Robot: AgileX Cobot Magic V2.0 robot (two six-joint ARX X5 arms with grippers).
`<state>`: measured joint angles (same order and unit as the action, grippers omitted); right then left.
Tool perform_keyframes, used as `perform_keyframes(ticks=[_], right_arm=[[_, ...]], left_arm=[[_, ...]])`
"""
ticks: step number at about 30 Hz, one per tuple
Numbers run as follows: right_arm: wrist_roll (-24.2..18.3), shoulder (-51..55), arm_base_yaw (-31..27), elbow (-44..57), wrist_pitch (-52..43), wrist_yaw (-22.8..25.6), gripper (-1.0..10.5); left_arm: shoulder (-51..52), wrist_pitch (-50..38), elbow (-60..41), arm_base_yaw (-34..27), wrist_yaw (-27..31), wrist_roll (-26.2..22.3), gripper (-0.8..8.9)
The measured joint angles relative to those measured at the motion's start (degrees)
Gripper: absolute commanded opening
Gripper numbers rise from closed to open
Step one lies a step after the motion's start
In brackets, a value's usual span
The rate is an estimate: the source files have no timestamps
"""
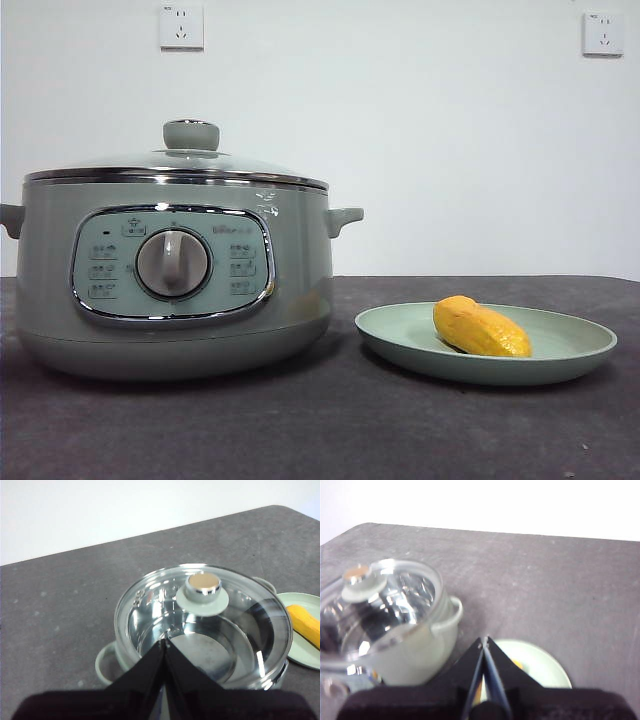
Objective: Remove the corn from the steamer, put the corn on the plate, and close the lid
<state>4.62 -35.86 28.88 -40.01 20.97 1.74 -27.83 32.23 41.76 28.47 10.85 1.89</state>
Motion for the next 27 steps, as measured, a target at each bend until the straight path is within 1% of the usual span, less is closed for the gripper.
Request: perform_keyframes(ticks=[4, 7, 11, 14, 19, 24, 27], right_arm=[[-0.1, 3.3, 0.0, 3.0, 1.5, 0.0, 0.0], [-0.1, 3.3, 0.0, 3.0, 1.1, 0.0, 0.0], [-0.1, 3.2, 0.0, 3.0, 1.4, 0.0, 0.0], [-0.1, 3.2, 0.0, 3.0, 2.0, 0.0, 0.0], [-0.1, 3.2, 0.0, 3.0, 2.2, 0.0, 0.0], [-0.1, 3.2, 0.0, 3.0, 2.2, 0.0, 0.0], [-0.1, 3.2, 0.0, 3.0, 2.3, 0.0, 0.0]], left_arm=[[5.2, 0.1, -4.8, 0.0, 0.3, 0.0, -0.03], [5.0, 0.9, -4.9, 0.0, 1.3, 0.1, -0.03], [4.9, 3.0, -4.9, 0.0, 1.0, 0.4, -0.03], [4.9, 3.7, -4.9, 0.0, 1.0, 2.4, -0.03], [4.9, 3.7, -4.9, 0.0, 1.0, 3.7, -0.03], [5.0, 3.7, -4.9, 0.1, 1.0, 3.8, -0.03], [7.6, 5.4, -4.9, -0.2, 1.0, 3.7, -0.03]])
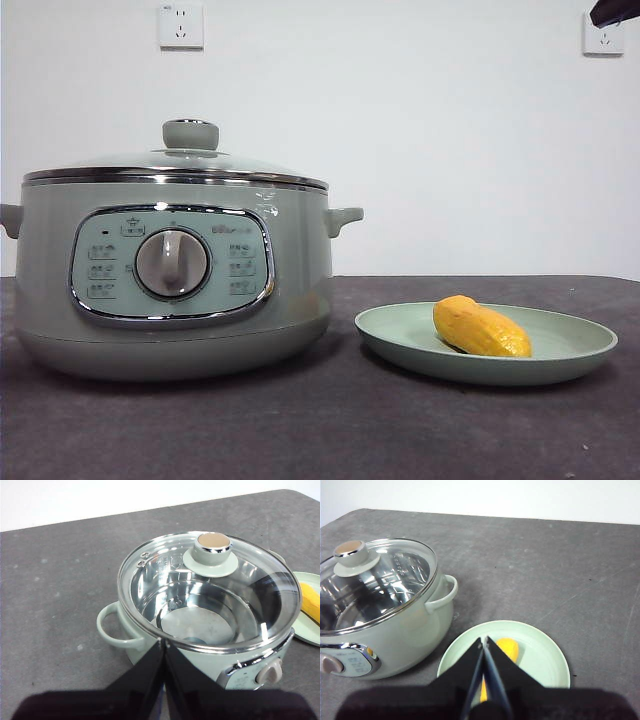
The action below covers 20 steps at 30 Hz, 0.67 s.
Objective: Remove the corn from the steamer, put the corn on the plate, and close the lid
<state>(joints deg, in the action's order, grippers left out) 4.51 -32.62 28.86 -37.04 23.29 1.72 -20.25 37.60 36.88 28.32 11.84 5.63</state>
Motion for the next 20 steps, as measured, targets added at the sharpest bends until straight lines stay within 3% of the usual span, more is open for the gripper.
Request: perform_keyframes(ticks=[4, 11, 16, 20], right_arm=[[0.0, 0.0, 0.0, 0.0, 0.3, 0.0, 0.0], [0.0, 0.0, 0.0, 0.0, 0.3, 0.0, 0.0], [0.0, 0.0, 0.0, 0.0, 0.3, 0.0, 0.0], [0.0, 0.0, 0.0, 0.0, 0.3, 0.0, 0.0]], left_arm=[[7.3, 0.9, -0.1, -3.7, 0.0, -1.0, -0.03], [18.2, -8.0, -6.0, -18.3, -0.3, -5.0, -0.03], [19.4, -15.7, -16.4, -26.8, -8.0, -6.1, -0.03], [19.4, -21.2, -25.3, -29.0, -13.5, -6.2, -0.03]])
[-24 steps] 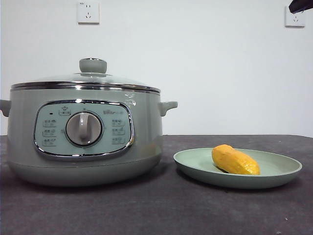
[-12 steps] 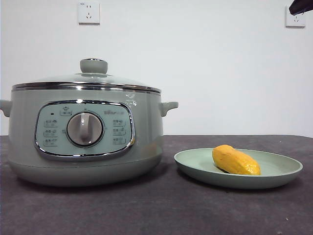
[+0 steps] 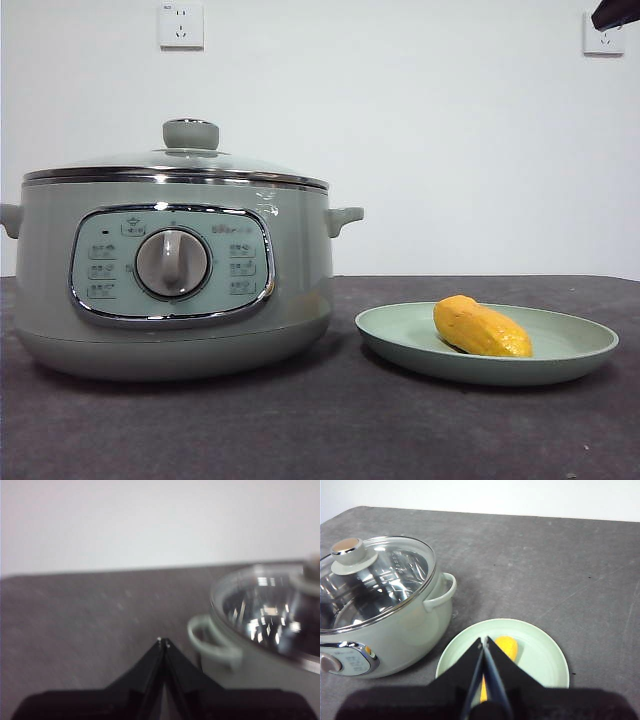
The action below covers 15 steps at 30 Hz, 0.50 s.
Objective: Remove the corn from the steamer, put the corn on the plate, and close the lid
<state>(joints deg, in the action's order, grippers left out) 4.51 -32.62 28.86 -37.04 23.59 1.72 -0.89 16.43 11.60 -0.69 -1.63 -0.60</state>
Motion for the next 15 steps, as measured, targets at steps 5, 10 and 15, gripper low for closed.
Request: perform_keyframes(ticks=[5, 10, 15], right_arm=[[0.0, 0.0, 0.0, 0.0, 0.0, 0.0, 0.0], [0.0, 0.0, 0.0, 0.0, 0.0, 0.0, 0.0], [0.0, 0.0, 0.0, 0.0, 0.0, 0.0, 0.0]], left_arm=[[0.3, -2.5, -8.3, -0.5, -2.2, 0.2, -0.03], [0.6, -3.9, -9.7, -0.5, -2.4, 1.8, -0.03], [0.6, -3.8, -9.7, -0.5, -2.4, 2.2, -0.03]])
